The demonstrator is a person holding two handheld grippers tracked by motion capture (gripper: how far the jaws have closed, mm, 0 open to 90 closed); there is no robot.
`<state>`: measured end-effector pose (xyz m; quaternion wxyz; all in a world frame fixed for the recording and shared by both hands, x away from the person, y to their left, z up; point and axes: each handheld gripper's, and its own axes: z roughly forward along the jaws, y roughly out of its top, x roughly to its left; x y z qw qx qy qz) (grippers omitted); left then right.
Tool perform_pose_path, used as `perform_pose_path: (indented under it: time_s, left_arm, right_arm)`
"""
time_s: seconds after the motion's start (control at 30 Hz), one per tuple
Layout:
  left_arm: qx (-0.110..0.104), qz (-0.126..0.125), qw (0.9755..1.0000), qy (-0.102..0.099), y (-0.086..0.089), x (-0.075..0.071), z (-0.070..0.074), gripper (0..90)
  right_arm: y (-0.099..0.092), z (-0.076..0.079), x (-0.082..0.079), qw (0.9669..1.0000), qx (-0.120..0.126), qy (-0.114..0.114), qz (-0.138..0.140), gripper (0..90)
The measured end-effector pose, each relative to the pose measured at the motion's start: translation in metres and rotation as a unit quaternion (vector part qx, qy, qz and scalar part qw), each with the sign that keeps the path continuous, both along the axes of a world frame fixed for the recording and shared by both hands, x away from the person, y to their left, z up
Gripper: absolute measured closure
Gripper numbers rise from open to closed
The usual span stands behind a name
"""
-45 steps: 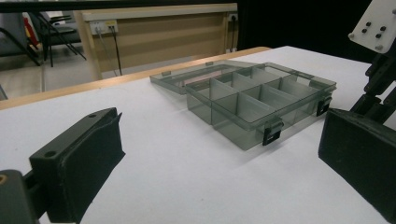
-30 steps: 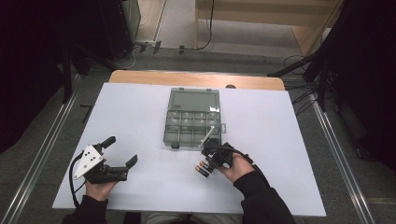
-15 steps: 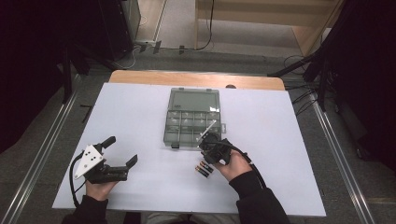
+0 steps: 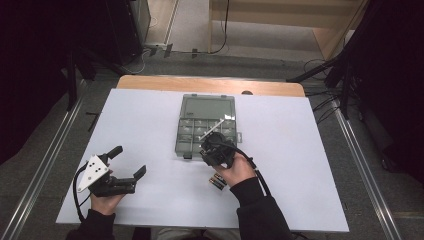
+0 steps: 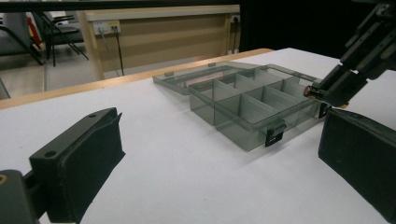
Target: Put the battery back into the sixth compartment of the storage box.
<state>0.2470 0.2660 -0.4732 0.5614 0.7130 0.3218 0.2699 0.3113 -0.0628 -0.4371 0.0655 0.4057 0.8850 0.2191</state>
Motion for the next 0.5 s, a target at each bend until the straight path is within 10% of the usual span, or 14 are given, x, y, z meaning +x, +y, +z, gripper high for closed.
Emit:
perform_pose_path:
  time_s: [0.27, 0.5]
  left_arm:
    - [-0.004, 0.002, 1.0, -0.003, 0.001, 0.001, 0.001, 0.0]
    - [-0.006, 0.0, 1.0, -0.002, 0.001, 0.001, 0.0, 0.0]
  right_arm:
    - [0.002, 0.0, 0.013, 0.9959, 0.071, 0.014, -0.055, 77.5]
    - [-0.011, -0.009, 0.025, 0.9738, 0.168, 0.046, -0.146, 77.5]
